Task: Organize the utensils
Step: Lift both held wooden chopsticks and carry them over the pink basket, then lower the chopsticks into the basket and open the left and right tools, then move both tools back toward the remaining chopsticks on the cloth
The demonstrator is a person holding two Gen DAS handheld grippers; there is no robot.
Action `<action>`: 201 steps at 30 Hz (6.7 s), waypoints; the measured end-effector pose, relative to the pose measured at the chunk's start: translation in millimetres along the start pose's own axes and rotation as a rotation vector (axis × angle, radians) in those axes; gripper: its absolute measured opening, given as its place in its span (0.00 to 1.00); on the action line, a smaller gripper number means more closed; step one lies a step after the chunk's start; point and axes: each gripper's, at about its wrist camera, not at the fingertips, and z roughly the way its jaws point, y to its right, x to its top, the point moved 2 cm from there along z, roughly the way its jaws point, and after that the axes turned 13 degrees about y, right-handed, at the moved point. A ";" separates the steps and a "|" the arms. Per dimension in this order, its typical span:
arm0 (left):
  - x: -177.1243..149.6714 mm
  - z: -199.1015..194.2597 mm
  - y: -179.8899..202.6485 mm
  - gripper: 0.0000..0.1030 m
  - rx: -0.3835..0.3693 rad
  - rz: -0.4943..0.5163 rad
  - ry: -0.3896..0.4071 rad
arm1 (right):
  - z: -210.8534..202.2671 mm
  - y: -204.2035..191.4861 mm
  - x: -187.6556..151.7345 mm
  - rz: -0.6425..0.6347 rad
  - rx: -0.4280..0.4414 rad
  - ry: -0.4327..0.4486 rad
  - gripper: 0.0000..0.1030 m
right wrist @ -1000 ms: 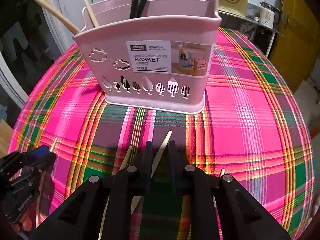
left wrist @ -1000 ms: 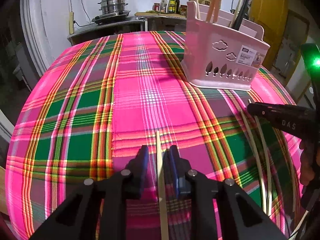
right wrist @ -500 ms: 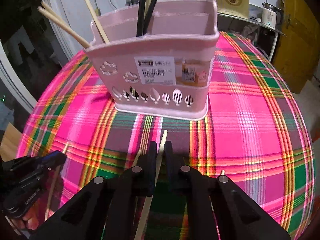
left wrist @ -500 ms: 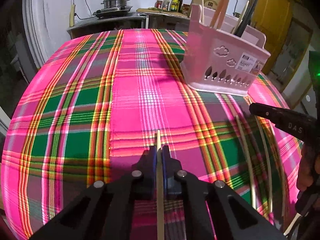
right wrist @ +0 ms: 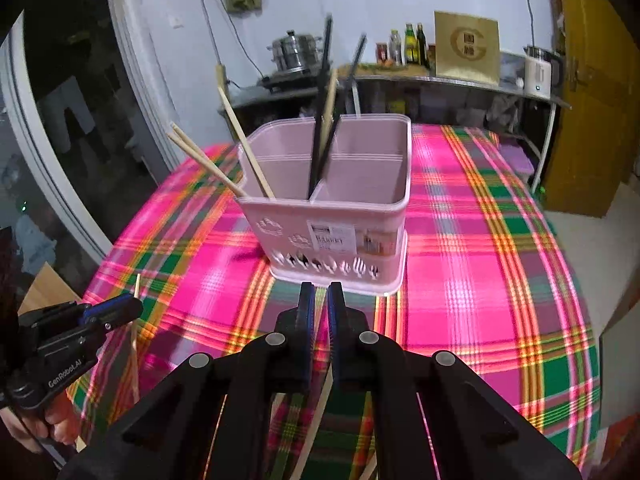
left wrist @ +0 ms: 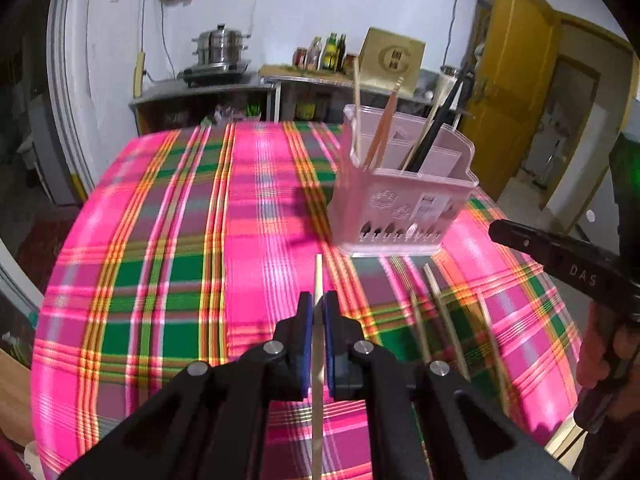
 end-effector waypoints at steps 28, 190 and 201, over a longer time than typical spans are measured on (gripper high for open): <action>21.3 -13.0 -0.9 0.06 -0.055 -0.022 0.046 | 86.7 19.4 -54.2 0.001 -0.042 -0.274 0.14; -36.9 -31.5 33.7 0.28 -0.200 0.015 0.069 | -96.3 34.6 -62.4 0.055 0.058 0.160 0.16; -48.5 3.0 52.8 0.28 -0.214 0.042 -0.029 | -62.1 46.9 -83.0 0.063 -0.008 0.043 0.16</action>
